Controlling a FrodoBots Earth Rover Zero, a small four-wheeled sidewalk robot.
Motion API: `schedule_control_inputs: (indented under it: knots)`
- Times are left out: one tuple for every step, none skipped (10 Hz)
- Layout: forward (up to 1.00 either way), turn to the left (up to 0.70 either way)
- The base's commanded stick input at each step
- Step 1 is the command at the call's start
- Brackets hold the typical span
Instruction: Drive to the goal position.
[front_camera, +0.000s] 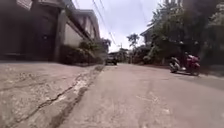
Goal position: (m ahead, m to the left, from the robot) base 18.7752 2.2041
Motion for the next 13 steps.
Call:
schedule_control_inputs:
  knots:
    - [1.0, 0.0]
    - [1.0, 0.0]
    - [1.0, 0.0]
    - [1.0, 0.0]
    - [1.0, 0.0]
    - [1.0, 0.0]
    - [1.0, 0.0]
    - [1.0, 0.0]
    - [1.0, -0.01]
    - [1.0, -0.22]
    - [1.0, -0.36]
    - [1.0, -0.29]
    - [1.0, -0.28]
